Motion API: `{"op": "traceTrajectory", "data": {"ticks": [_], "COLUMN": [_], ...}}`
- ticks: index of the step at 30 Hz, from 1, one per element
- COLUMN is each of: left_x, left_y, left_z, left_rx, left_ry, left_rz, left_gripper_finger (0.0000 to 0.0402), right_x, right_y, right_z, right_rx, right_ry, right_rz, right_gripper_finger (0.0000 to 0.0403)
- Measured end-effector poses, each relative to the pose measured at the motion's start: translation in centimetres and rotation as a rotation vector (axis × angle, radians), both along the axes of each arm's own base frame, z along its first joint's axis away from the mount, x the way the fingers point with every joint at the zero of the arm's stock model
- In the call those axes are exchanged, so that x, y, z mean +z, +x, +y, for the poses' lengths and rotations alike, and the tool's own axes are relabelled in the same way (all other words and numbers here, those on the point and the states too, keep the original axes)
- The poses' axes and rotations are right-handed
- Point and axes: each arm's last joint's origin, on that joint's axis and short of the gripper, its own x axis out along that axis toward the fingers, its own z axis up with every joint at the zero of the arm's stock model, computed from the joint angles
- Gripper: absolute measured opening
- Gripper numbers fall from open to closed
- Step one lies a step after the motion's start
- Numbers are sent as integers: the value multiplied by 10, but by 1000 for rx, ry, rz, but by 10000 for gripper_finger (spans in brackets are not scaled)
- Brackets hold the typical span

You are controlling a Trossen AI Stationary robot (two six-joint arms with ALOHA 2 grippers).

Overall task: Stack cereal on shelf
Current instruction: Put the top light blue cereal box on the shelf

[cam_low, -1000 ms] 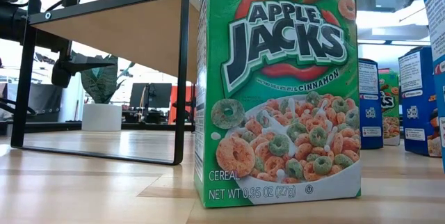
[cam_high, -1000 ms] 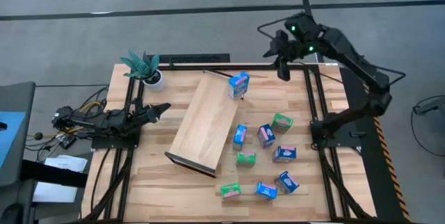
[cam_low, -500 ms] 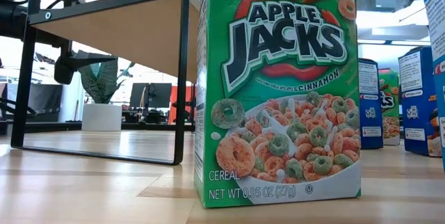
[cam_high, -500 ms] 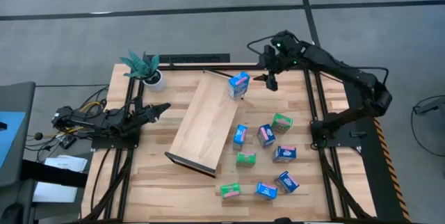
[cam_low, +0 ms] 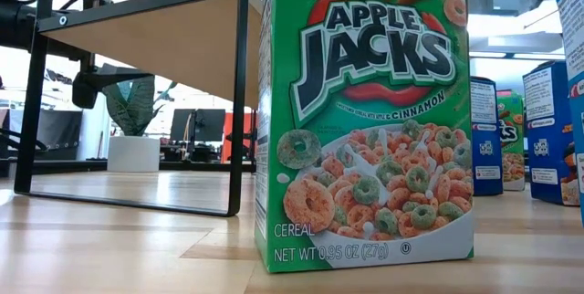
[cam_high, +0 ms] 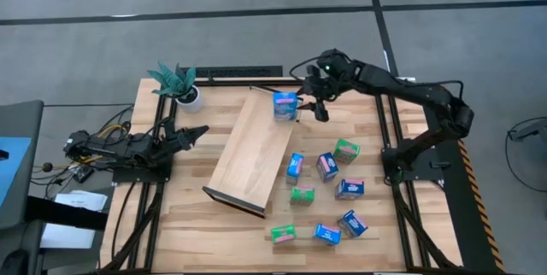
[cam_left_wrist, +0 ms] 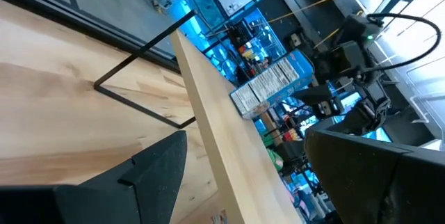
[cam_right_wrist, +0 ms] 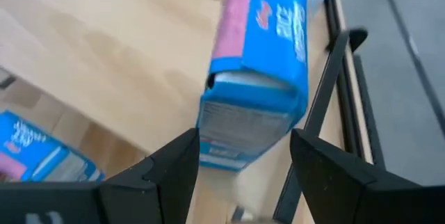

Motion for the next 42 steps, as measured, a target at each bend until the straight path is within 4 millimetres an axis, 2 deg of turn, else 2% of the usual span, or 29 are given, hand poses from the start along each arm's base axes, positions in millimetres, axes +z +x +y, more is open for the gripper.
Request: {"op": "traceTrajectory", "data": {"ticks": [7,17,24,28,34,42], "left_x": [0,0,0,0,0,0], "left_y": [0,0,0,0,0,0], "left_z": [0,0,0,0,0,0], "left_rx": [2,1,0,-1,-1,-1], "left_ry": [0,0,-6,-7,-7,-6], "left_rz": [1,1,-3,-4,-4,-3], "left_gripper_finger": [280,280,280,280,280,280], "right_x": [4,-16,-2,10,22,11], "right_y": [9,24,25,24,26,29], "right_z": [6,2,-1,-3,15,55], "right_rx": [-6,-119,-254,-339,-328,-254], "right_ry": [-23,-83,-204,-205,-117,-26], "right_rz": [-57,35,-9,-27,33,180], "right_gripper_finger": [250,250,250,250,250,250]}}
